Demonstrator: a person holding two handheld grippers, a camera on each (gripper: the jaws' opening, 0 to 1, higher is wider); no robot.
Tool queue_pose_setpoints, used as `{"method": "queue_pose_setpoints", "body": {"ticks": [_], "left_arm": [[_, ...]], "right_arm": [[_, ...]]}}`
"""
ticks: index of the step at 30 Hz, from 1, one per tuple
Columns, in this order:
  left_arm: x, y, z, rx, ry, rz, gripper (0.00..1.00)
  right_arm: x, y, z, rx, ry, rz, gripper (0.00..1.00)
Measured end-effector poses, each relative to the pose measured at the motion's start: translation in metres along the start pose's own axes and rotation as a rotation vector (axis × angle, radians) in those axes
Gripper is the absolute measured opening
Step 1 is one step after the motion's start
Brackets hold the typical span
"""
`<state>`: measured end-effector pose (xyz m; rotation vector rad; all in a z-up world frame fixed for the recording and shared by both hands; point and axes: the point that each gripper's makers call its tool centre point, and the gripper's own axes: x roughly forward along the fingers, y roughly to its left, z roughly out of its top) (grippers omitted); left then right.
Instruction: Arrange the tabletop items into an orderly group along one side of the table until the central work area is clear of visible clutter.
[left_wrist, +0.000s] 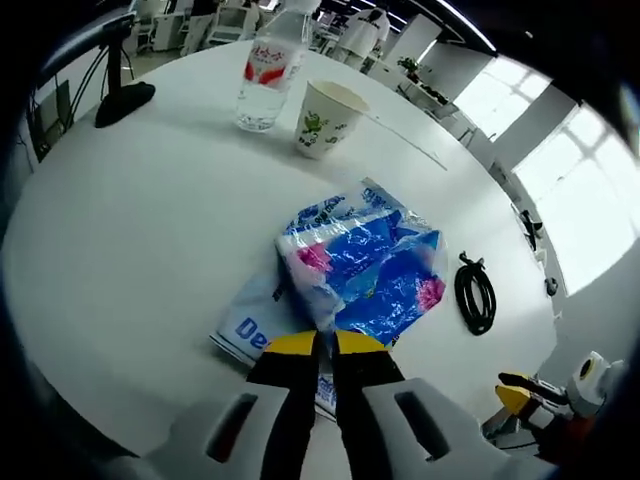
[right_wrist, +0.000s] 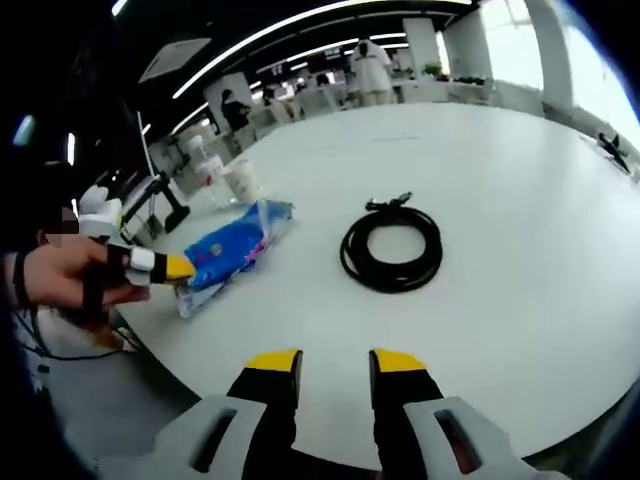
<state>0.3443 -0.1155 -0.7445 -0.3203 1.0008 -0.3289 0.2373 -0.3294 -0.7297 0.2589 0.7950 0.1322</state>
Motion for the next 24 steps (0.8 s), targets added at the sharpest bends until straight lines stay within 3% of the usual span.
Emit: {"method": "queue_pose_setpoints", "body": {"ticks": [16, 24], "left_arm": [[-0.004, -0.009, -0.011, 0.068, 0.022, -0.023, 0.00], [-0.004, -0.020, -0.018, 0.128, 0.038, -0.042, 0.00]], "right_arm": [[0.010, 0.040, 0.026, 0.027, -0.055, 0.095, 0.26], [0.014, 0.051, 0.028, 0.040, -0.057, 0.115, 0.26]]}}
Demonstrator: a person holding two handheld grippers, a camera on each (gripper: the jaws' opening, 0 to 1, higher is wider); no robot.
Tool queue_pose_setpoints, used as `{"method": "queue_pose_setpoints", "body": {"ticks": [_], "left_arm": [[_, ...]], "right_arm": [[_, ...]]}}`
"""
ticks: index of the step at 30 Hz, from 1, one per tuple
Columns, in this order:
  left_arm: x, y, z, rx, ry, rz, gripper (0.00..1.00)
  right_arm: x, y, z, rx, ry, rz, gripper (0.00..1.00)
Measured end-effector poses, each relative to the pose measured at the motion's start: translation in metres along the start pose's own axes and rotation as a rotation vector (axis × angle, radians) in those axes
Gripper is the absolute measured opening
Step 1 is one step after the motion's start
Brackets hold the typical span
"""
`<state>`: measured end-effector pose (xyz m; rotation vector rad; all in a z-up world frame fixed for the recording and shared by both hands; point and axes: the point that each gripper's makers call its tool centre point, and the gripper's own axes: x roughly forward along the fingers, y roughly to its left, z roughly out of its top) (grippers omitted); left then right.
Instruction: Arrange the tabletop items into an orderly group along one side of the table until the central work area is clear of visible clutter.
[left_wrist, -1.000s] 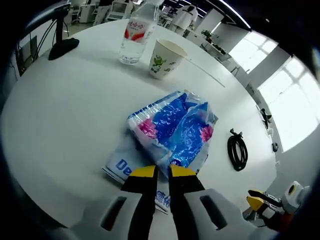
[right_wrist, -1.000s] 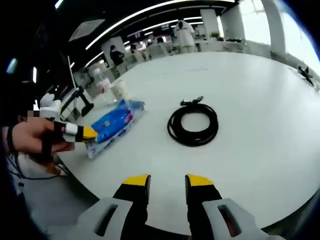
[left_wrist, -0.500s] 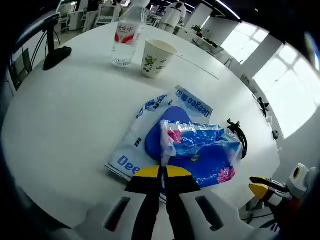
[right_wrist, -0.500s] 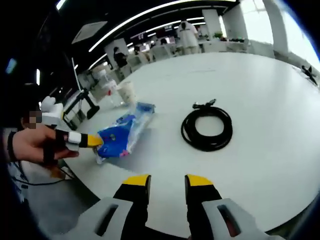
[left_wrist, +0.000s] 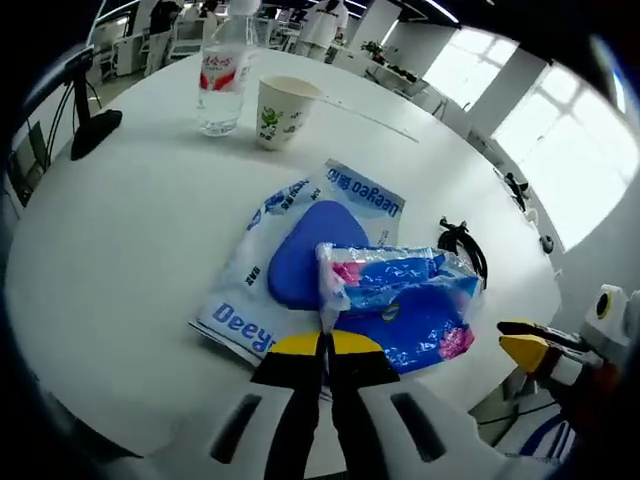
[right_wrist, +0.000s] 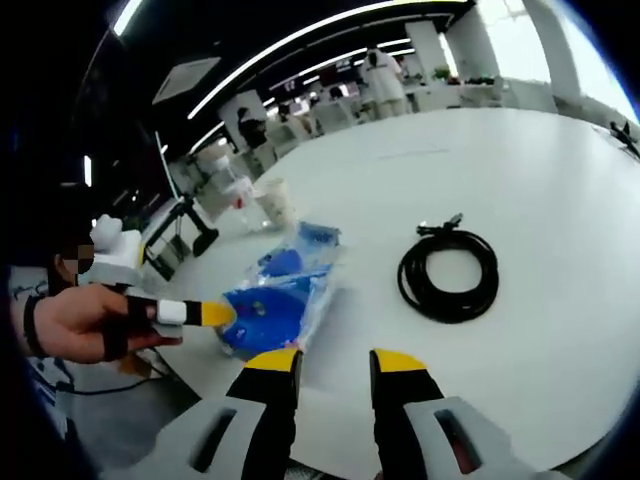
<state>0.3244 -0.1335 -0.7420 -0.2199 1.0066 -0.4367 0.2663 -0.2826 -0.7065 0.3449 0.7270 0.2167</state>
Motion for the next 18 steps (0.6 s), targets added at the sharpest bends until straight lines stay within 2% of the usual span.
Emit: {"method": "queue_pose_setpoints", "body": {"ticks": [5, 12, 18], "left_arm": [[0.003, -0.020, -0.007, 0.051, 0.022, -0.068, 0.00], [0.005, -0.038, -0.019, 0.146, 0.052, -0.091, 0.00], [0.005, -0.041, -0.021, 0.155, 0.056, -0.098, 0.00]], "right_arm": [[0.008, 0.005, -0.001, 0.011, 0.016, 0.005, 0.25], [0.016, 0.002, 0.001, 0.040, 0.031, -0.017, 0.24], [0.014, -0.010, -0.002, 0.044, 0.044, -0.045, 0.19]]}}
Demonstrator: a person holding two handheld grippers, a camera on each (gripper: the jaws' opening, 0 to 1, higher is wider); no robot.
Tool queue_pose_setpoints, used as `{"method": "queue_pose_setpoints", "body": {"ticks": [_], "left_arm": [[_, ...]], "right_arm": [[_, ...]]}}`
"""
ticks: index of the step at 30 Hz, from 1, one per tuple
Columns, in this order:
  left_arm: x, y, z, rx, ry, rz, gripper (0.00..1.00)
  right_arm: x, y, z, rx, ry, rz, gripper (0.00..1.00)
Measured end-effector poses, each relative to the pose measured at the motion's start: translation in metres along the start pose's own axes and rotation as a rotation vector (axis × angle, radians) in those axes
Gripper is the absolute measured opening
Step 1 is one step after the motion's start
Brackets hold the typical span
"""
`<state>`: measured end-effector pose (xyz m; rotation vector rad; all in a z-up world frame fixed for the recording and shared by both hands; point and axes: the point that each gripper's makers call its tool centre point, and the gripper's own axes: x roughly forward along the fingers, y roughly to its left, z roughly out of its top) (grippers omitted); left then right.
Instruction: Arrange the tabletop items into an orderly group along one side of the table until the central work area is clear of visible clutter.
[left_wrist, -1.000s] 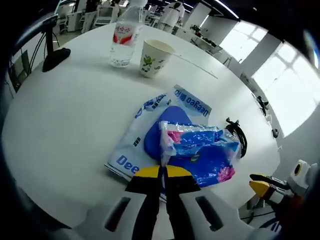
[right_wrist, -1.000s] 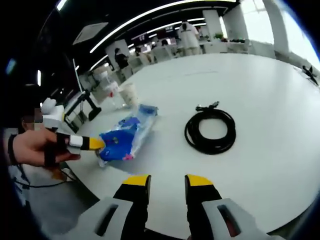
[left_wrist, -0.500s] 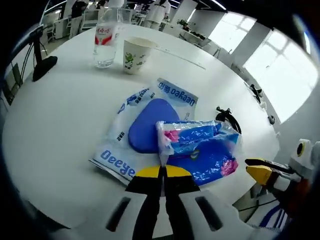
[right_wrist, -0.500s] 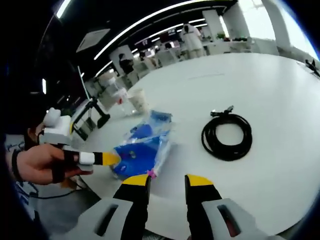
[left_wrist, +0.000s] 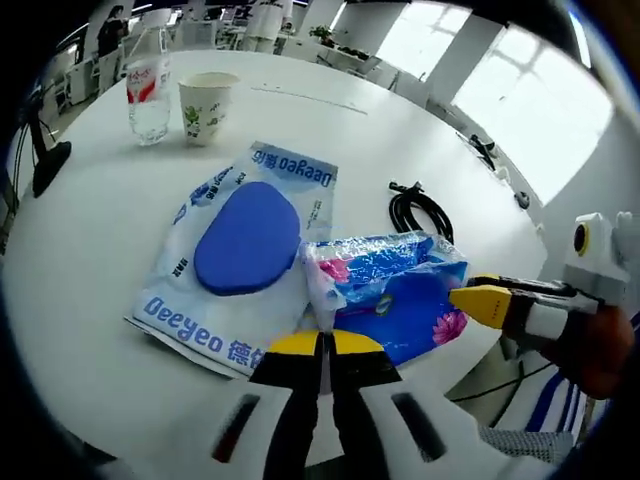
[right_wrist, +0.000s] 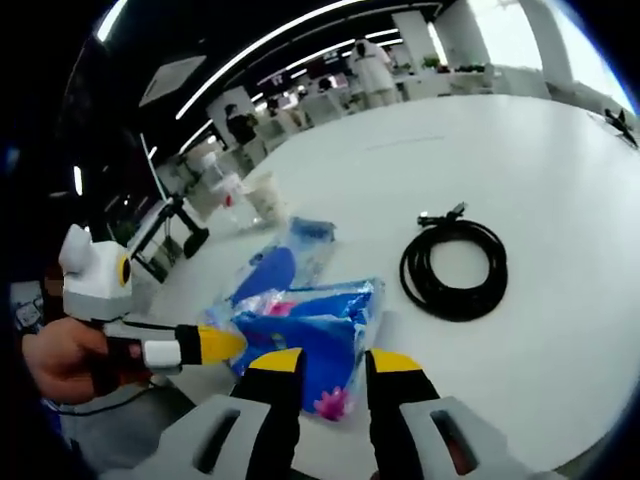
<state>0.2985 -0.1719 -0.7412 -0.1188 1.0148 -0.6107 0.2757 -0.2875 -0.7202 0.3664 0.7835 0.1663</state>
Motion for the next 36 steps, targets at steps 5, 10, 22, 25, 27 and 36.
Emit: {"method": "queue_pose_setpoints", "body": {"ticks": [5, 10, 22, 25, 27, 36], "left_arm": [[0.001, -0.004, -0.001, -0.006, 0.001, -0.009, 0.00], [0.002, -0.014, 0.002, -0.001, 0.001, -0.028, 0.00], [0.008, -0.039, 0.009, 0.041, -0.003, -0.092, 0.06], [0.008, -0.040, 0.011, 0.048, -0.006, -0.096, 0.08], [0.009, -0.041, 0.012, 0.048, -0.007, -0.102, 0.09], [0.007, -0.037, 0.026, -0.013, -0.068, -0.130, 0.13]], "right_arm": [[-0.006, -0.013, -0.004, 0.028, -0.002, -0.027, 0.09], [-0.012, -0.022, -0.004, 0.048, -0.018, -0.046, 0.02], [-0.016, -0.041, 0.010, 0.085, -0.053, -0.076, 0.00], [-0.014, -0.047, 0.014, 0.085, -0.057, -0.091, 0.00], [-0.014, -0.051, 0.016, 0.088, -0.059, -0.099, 0.00], [-0.013, -0.065, 0.034, 0.118, -0.091, -0.105, 0.00]]}}
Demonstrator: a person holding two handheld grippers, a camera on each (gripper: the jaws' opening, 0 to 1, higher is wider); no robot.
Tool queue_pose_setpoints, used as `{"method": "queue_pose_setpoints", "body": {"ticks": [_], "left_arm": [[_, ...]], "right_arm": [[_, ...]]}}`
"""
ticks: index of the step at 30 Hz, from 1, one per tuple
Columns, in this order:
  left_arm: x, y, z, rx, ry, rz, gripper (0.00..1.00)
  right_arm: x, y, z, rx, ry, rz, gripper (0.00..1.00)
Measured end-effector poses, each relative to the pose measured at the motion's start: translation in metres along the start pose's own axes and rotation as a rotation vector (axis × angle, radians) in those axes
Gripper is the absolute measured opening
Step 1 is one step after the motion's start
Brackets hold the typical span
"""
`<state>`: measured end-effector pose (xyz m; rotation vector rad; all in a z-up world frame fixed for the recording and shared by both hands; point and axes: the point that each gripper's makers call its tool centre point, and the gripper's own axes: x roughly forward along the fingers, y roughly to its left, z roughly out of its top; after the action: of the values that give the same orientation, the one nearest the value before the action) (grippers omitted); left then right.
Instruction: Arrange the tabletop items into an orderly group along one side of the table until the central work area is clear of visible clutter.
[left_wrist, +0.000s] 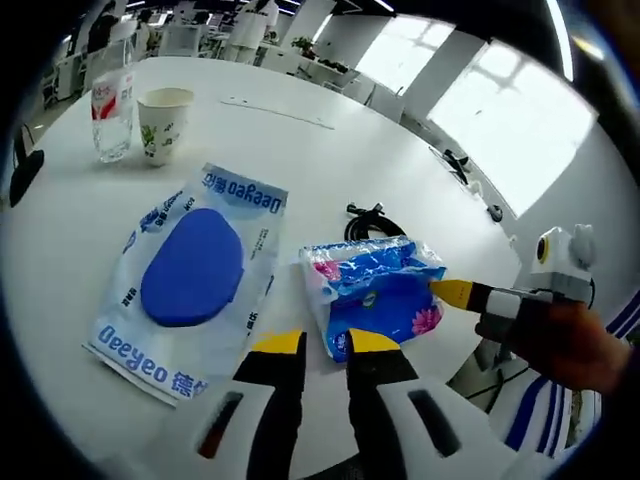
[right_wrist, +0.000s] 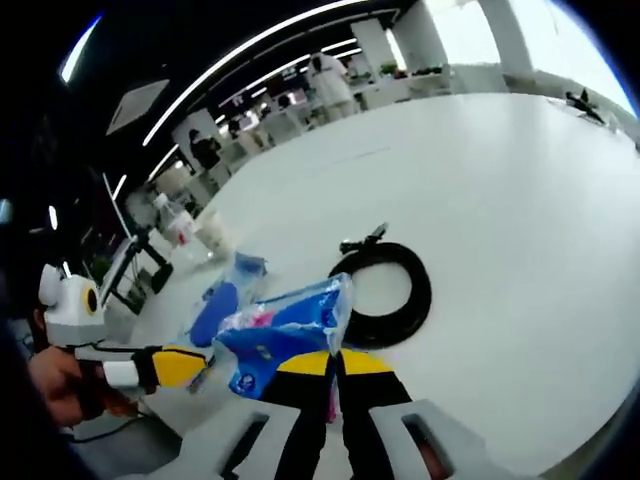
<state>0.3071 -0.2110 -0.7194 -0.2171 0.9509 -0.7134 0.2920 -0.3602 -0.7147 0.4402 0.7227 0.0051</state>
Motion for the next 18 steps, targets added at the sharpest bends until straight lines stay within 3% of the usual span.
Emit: {"method": "queue_pose_setpoints", "body": {"ticks": [5, 18], "left_arm": [[-0.001, 0.004, -0.005, -0.014, 0.016, 0.004, 0.21], [-0.011, 0.020, -0.014, -0.026, 0.032, 0.032, 0.23]], "right_arm": [[0.004, -0.007, 0.015, 0.018, -0.022, -0.009, 0.00], [0.018, -0.019, 0.060, 0.050, -0.078, -0.018, 0.00]]}}
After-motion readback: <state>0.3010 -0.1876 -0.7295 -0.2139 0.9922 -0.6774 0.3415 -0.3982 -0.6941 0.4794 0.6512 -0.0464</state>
